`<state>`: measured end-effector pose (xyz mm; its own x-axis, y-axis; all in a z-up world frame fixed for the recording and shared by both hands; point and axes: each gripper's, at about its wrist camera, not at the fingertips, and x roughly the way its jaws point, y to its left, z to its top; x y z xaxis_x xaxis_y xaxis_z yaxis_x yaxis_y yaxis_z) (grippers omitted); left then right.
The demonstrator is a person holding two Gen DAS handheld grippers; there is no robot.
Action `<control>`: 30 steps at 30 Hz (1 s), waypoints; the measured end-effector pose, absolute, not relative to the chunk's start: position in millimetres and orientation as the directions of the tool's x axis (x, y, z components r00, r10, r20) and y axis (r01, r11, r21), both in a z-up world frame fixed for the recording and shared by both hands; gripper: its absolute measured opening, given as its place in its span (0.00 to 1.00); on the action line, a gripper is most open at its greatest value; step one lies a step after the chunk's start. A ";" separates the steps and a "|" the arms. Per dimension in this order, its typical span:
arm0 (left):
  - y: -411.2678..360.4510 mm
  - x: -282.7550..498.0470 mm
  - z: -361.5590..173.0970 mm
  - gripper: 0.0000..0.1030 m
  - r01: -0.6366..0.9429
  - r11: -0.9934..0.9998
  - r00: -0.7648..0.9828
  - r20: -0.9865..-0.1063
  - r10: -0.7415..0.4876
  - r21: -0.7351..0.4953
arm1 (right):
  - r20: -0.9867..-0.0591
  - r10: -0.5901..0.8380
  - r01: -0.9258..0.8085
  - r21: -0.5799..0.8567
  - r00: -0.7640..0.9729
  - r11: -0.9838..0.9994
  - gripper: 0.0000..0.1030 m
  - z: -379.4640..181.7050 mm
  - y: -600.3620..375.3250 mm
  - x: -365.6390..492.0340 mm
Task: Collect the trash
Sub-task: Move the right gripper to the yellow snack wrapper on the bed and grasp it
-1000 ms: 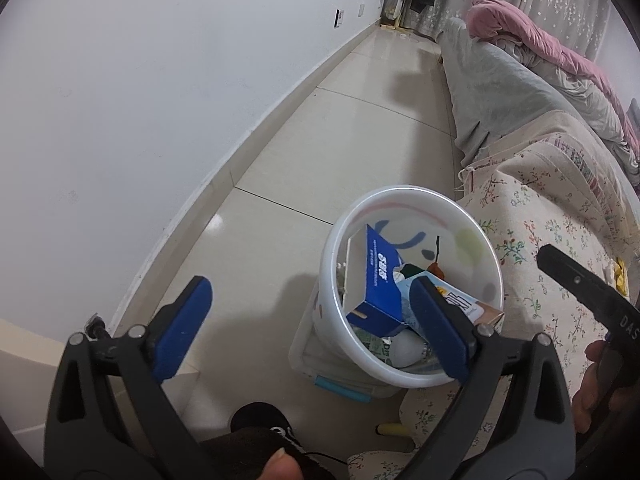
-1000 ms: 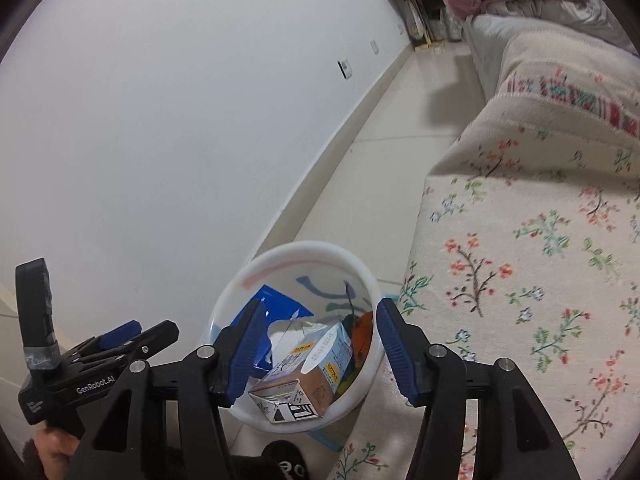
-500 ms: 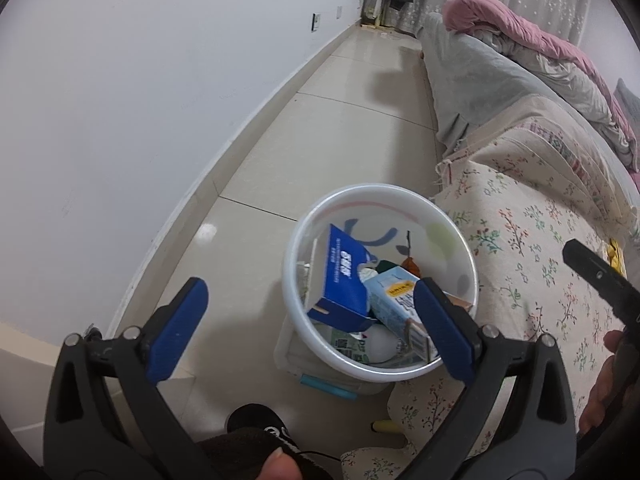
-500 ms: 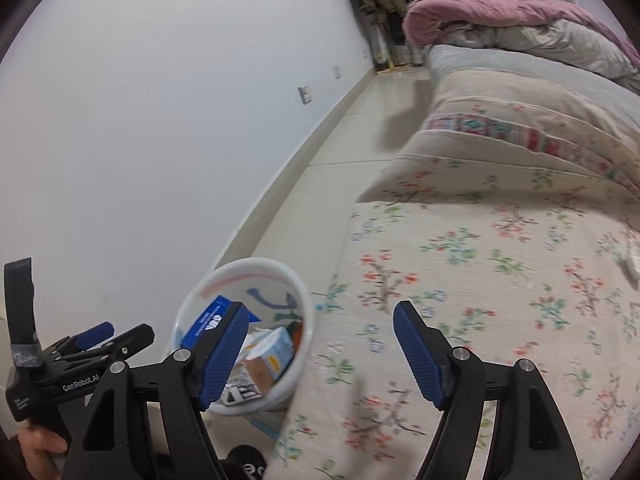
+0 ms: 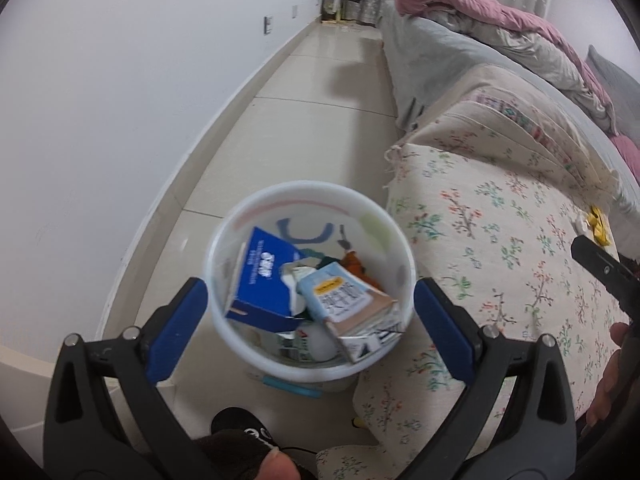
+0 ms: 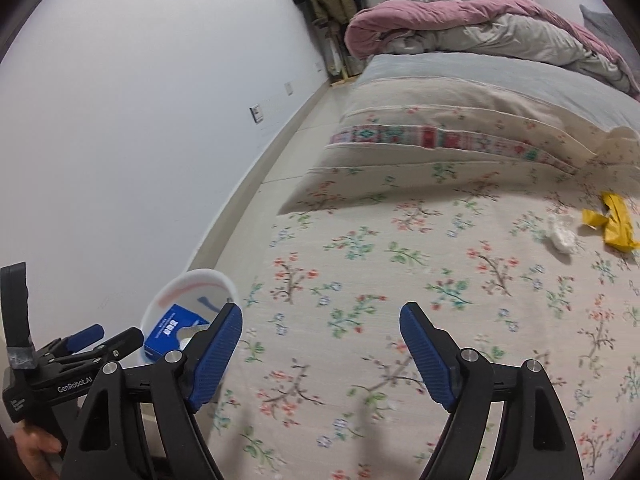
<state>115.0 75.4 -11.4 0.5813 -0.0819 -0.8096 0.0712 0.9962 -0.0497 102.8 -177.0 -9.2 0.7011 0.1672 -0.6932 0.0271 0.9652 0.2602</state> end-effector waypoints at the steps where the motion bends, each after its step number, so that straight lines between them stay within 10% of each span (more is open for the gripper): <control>1: 71.1 114.9 -10.7 0.99 0.078 0.996 0.581 -0.809 -0.084 -0.048 | -0.694 0.165 0.033 0.262 0.701 0.964 0.81 -9.6 -179.5 101.7; 30: -70.2 111.4 -13.3 0.99 0.305 0.951 0.532 -0.820 -0.212 -0.048 | -0.706 -0.094 0.352 0.229 0.702 0.908 0.83 -10.9 -333.2 45.2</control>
